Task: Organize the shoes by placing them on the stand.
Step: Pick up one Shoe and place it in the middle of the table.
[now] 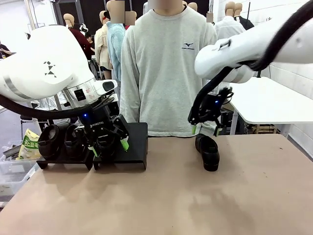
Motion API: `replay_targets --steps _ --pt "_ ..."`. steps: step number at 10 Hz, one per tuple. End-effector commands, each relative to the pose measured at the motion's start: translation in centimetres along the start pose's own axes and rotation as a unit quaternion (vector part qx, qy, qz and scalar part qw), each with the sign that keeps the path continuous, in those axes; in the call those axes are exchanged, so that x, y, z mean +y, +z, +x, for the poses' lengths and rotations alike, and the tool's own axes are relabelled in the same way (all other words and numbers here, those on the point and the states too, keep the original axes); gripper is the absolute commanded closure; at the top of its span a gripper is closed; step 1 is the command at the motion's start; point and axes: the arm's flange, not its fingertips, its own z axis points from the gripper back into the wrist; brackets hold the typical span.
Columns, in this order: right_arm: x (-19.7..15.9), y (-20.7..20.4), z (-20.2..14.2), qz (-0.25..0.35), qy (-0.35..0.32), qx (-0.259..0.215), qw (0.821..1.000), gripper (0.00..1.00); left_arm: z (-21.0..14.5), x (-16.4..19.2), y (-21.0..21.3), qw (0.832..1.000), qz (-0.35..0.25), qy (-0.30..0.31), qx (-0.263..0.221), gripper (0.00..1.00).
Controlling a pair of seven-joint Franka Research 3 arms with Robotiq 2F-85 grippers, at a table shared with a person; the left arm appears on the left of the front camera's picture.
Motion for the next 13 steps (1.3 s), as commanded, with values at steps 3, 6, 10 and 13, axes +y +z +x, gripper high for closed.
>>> replay_targets --steps 3,6,10,13 --pt "1.2 -4.4 4.6 -0.061 -0.060 0.011 0.996 0.00 0.1 -0.1 0.1 1.000 -0.006 0.007 -0.002 0.00" --pt "1.2 -7.0 5.0 -0.102 -0.066 -0.015 0.992 0.00 0.1 -0.1 0.1 1.000 -0.006 0.007 -0.002 0.00" --pt "1.5 -8.7 4.4 -0.101 -0.040 -0.019 0.994 0.13 0.1 -0.1 0.1 1.000 -0.006 0.007 -0.002 0.00" --pt "1.6 -8.6 3.9 -0.100 -0.043 -0.005 0.994 0.67 0.1 -0.1 0.1 1.000 -0.006 0.007 -0.002 0.00"
